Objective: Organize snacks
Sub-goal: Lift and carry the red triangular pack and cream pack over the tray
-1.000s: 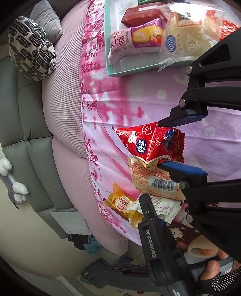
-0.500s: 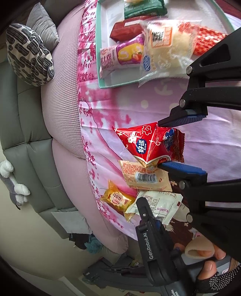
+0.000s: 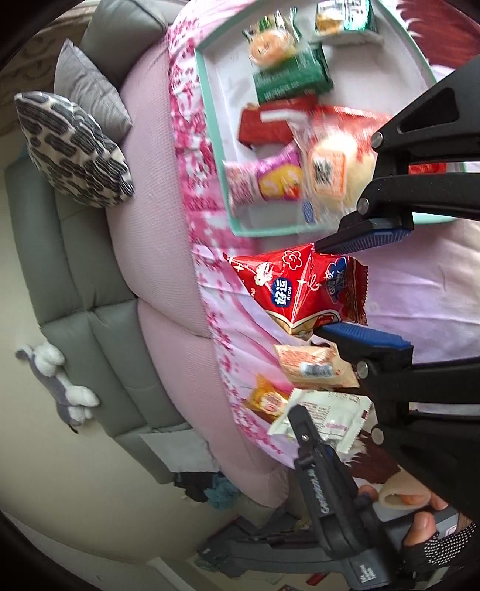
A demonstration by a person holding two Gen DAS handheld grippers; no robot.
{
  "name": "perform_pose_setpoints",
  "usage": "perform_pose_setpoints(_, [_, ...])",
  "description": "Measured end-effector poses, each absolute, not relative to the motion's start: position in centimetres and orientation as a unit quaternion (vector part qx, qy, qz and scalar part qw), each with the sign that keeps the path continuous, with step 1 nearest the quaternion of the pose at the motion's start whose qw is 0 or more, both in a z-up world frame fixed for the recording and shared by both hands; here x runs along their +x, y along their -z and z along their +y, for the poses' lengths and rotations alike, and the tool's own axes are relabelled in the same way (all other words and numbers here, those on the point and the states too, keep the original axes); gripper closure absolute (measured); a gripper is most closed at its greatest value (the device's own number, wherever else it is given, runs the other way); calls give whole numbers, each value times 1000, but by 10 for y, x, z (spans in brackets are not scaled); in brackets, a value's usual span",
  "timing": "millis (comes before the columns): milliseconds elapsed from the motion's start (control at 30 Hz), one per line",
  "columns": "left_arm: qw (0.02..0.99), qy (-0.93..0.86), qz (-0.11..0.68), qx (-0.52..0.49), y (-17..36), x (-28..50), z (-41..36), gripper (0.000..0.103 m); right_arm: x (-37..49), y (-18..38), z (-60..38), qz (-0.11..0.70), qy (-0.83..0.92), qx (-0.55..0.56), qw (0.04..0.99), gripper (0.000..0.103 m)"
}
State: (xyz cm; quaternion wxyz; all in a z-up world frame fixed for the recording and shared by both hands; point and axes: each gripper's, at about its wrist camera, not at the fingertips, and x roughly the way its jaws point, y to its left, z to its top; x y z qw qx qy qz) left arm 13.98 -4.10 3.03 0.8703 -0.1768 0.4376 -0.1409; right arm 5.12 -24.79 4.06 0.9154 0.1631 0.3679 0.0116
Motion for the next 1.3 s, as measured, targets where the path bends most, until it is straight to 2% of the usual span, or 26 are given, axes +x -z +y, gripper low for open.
perform_pose_setpoints(633, [874, 191, 434, -101, -41, 129, -111, 81, 20, -61, -382, 306, 108, 267, 907, 63])
perform_pose_setpoints(1000, [862, 261, 431, -53, -60, 135, -196, 81, -2, -48, -445, 296, 173, 311, 886, 63])
perform_pose_setpoints(1300, [847, 306, 435, -13, -64, 134, -270, 81, -4, -37, -461, 306, 204, 306, 878, 63])
